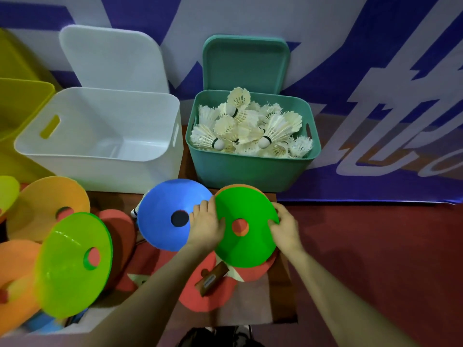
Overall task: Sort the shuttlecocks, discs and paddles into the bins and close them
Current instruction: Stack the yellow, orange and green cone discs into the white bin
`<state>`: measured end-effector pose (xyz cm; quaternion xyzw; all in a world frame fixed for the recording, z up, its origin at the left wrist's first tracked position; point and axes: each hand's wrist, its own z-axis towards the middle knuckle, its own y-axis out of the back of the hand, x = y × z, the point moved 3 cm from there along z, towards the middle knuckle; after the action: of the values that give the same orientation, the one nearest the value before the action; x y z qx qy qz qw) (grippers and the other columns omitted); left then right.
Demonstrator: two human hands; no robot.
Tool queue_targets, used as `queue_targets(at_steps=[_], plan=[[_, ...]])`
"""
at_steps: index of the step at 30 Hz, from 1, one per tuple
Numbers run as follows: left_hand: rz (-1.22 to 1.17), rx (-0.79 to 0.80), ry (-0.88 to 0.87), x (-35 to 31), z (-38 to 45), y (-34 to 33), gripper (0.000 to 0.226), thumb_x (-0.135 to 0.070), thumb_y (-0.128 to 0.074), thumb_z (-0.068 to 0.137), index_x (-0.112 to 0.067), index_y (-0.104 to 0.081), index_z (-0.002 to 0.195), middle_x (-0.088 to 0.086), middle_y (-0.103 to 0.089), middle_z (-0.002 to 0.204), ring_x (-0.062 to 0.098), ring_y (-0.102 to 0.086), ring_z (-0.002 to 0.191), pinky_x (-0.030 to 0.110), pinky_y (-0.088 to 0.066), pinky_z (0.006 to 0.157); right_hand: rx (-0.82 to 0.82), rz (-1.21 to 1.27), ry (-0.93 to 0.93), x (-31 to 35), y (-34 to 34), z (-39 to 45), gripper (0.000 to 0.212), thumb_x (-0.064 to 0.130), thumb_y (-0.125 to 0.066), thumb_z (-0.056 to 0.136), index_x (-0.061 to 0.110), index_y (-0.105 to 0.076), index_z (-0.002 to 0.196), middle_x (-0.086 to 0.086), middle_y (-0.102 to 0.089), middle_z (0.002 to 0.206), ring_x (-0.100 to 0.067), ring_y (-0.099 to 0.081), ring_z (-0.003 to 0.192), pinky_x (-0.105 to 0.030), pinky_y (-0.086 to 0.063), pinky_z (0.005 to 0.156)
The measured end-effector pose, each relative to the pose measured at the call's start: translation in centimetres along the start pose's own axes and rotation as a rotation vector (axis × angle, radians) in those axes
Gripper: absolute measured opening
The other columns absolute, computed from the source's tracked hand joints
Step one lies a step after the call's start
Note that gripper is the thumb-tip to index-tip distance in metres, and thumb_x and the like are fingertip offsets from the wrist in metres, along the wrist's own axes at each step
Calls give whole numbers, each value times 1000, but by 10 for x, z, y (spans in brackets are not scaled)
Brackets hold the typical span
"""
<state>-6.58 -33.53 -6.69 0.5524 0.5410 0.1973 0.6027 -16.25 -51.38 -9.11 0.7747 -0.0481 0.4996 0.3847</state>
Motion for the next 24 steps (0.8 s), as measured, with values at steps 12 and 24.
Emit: queue_targets(at_steps=[12,24], plan=[[-208,-290,67,-6,-39,29,56,-30,-46,88,-6,-39,138,19,-48,117,36,-41,105,43,-31,86,47,136,163,23,9,1,47,-8,-52,78,16,-62,117,-1,-66,109,-20,-61,101,-34,-47,89],[-30,-229,199,98,-17,82,59,-21,-58,84,-2,-40,137,24,-49,120,42,-44,108,46,-35,87,212,15,206,89,-98,10,35,0,-55,82,17,-61,112,-6,-68,103,-27,-62,98,-44,-49,85]])
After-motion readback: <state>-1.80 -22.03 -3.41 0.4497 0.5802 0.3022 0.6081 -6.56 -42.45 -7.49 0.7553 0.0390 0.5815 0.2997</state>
